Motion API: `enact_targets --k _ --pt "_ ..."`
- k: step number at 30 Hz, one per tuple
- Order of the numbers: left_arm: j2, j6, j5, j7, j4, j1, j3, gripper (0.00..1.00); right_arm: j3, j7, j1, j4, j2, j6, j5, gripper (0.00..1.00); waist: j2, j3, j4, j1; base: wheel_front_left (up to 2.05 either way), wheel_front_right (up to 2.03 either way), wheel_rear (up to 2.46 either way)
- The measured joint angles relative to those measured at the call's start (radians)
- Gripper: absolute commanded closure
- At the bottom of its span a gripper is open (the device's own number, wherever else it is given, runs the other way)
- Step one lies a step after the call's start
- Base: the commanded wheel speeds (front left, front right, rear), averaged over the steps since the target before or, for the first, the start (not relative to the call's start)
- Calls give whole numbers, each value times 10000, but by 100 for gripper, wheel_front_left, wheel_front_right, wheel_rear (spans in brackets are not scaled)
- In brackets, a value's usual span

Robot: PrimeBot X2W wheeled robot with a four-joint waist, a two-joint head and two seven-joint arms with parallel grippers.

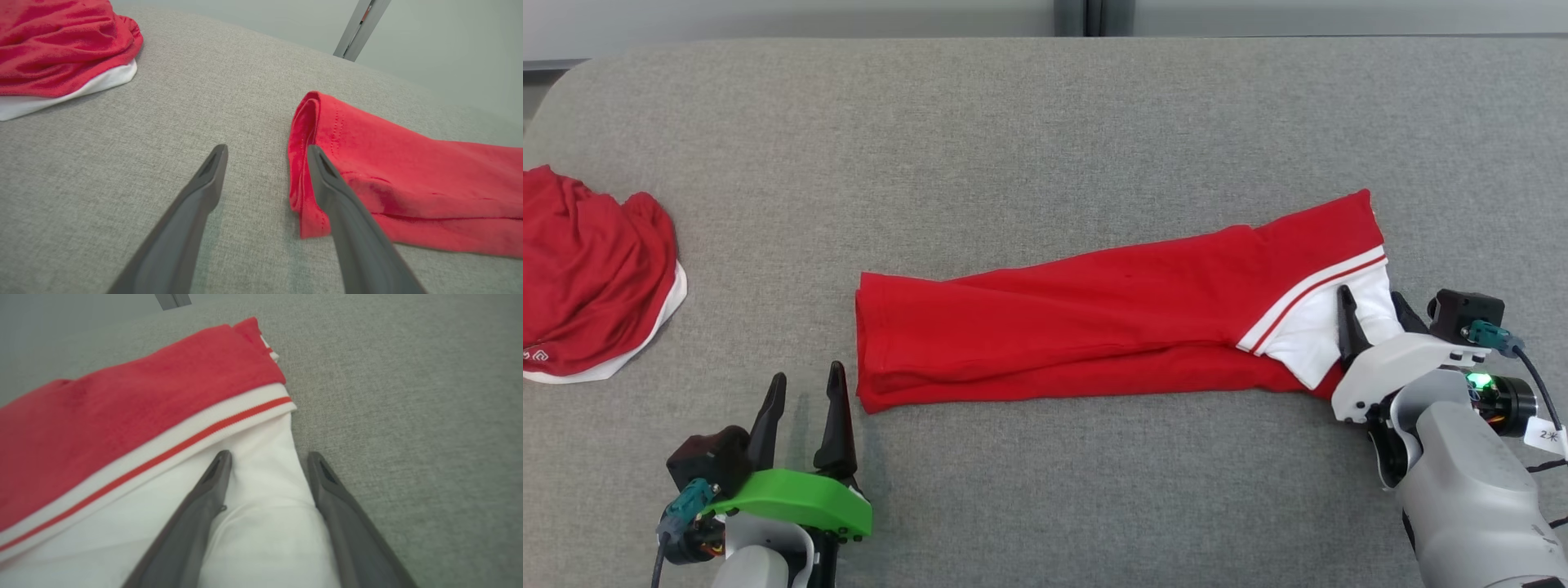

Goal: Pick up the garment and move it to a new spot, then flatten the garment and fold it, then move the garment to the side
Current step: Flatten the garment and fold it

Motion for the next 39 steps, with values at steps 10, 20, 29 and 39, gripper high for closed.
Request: enact_targets --k 10,20,29,39 --pt "12 0 119 0 -58 191 125 0 -744 69 811 -1126 201 29 -29 100 0 -199 -276 1 0 0 0" --pt "-65 -2 199 0 -96 244 -123 0 -1369 109 1704 -3705 115 13 -171 100 0 -443 -843 0 0 0 0" --pt "-130 -2 199 0 42 260 -382 0 3488 109 1778 -5822 125 10 2581 100 0 -605 -695 1 0 0 0" --pt "-171 0 192 0 268 259 -796 0 6838 109 904 -5461 134 8 4429 100 0 -680 286 0 0 0 0"
